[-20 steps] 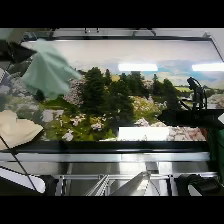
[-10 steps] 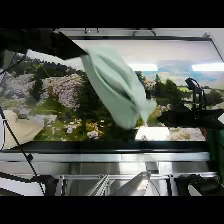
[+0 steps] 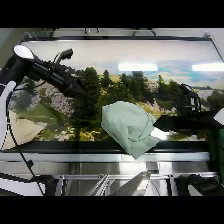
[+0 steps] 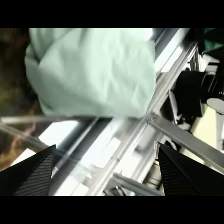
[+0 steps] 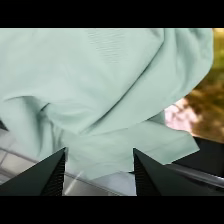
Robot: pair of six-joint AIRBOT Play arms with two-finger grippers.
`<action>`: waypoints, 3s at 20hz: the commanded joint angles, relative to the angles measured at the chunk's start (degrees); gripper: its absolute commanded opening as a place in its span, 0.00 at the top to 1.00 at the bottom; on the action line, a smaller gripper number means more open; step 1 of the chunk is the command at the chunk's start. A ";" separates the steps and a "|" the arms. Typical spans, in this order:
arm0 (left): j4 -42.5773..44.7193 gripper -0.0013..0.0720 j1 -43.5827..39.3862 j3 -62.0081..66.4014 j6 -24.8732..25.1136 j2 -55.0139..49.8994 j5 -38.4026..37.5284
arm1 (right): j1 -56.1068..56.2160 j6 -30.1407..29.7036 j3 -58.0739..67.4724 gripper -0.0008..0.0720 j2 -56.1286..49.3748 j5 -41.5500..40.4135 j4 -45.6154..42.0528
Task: Fold the shirts.
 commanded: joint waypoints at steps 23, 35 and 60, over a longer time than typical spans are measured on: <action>-5.86 0.49 -24.09 -26.56 3.78 -0.02 37.40 | -9.53 -33.64 0.35 0.88 -34.62 -11.85 31.32; -5.88 0.95 -12.76 -25.77 4.13 12.63 31.61 | -19.74 -36.46 5.75 0.97 -19.23 -2.45 37.38; -12.76 0.95 3.56 16.31 1.53 4.09 2.64 | -7.72 -48.09 20.24 0.97 -17.90 -19.54 48.37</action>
